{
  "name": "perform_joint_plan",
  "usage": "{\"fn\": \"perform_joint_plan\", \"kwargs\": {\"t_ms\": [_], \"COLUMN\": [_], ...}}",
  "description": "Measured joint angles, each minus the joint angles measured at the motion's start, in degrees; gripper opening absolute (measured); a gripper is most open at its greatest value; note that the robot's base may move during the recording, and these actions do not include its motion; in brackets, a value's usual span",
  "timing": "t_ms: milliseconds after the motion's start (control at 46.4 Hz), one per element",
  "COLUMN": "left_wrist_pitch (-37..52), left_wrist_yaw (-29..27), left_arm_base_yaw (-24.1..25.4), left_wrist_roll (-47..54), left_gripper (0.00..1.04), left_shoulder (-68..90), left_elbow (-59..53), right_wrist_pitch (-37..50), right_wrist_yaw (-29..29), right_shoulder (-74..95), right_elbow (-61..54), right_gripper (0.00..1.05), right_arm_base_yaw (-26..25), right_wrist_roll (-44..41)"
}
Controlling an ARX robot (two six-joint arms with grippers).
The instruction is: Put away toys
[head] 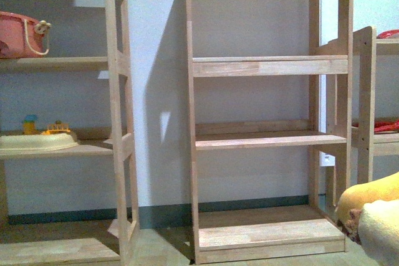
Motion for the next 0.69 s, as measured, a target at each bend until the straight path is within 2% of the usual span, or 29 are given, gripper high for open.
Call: {"fn": "perform_joint_plan", "kwargs": {"t_ms": [690], "left_wrist_pitch": [0.0], "left_wrist_yaw": [-0.3], "left_arm_base_yaw": [0.0], "left_wrist_roll": [0.0], "left_gripper": [0.99], "left_shoulder": [0.0], "left_elbow": [0.0], "right_wrist_pitch": [0.0], "right_wrist_yaw": [-0.8], "right_shoulder": [0.0], "right_elbow": [0.0], "right_gripper": [0.08], "right_arm_base_yaw": [0.1], "right_wrist_roll": [0.0]}}
